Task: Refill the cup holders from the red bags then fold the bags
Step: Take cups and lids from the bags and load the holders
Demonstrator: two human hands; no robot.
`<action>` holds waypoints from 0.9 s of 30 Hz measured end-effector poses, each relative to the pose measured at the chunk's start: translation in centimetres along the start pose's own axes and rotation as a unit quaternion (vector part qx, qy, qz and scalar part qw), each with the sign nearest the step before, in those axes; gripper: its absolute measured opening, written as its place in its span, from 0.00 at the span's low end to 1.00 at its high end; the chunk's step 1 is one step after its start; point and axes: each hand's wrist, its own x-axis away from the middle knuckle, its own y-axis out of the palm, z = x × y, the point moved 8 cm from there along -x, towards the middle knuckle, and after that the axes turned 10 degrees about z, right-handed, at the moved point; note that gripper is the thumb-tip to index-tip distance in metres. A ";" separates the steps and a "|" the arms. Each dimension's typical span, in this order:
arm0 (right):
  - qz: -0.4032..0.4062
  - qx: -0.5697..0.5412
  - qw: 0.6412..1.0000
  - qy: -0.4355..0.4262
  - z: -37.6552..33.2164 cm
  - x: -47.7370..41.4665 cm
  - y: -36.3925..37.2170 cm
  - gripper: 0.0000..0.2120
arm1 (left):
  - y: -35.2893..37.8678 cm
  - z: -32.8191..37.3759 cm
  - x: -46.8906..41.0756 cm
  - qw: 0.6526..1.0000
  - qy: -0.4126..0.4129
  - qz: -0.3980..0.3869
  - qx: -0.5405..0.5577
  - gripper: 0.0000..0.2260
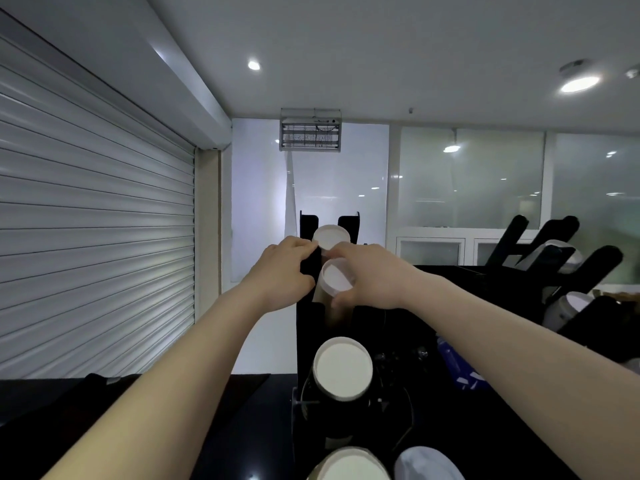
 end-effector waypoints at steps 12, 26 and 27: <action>0.002 -0.249 0.941 0.228 4.5 2.4 1.3 0.32 | 5.3 -3.8 5.7 0.805 -0.362 -0.018 0.470 0.08; -0.097 -0.482 0.783 0.380 5.9 3.1 6.9 0.37 | 6.8 -4.9 5.2 0.823 -0.330 -0.144 0.439 0.22; -0.095 -0.487 0.780 0.382 5.9 3.3 7.0 0.35 | 6.9 -5.1 5.0 0.828 -0.331 -0.143 0.430 0.24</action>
